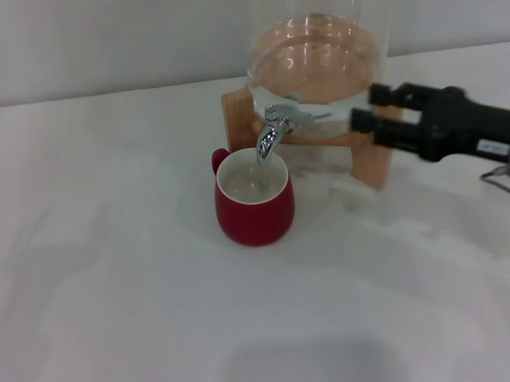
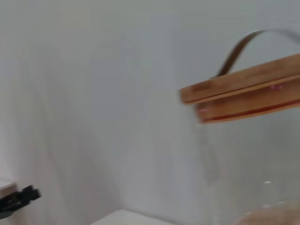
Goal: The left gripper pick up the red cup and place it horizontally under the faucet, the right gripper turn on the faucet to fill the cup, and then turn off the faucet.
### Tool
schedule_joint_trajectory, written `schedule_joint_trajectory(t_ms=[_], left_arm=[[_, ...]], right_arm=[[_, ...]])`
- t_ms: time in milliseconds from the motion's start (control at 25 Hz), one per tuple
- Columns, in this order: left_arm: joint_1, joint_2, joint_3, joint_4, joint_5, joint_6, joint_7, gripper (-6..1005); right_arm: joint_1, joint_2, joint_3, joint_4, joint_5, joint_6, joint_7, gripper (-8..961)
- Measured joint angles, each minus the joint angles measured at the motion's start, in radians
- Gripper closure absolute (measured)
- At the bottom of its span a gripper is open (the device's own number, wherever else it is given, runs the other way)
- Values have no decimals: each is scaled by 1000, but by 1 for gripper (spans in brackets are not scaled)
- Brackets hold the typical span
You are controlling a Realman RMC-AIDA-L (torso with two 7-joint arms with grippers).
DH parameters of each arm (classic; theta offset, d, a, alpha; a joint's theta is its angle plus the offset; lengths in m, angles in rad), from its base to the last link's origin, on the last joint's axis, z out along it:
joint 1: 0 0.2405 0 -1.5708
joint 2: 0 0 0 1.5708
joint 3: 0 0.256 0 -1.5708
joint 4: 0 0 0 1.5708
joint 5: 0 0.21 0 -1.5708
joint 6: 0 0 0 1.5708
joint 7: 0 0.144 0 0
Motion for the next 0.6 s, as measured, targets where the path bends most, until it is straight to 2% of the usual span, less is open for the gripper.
schedule_joint_trajectory(t_ms=[360,600], left_arm=[[1,-2,0,0,2,1,-1,274],[14,-3,3,0,4,1,-4,274]], right_arm=[[-12,1,198,-41,-44,-14,-21,321],[-11,2,281,-51,-97,-98,-39,321]])
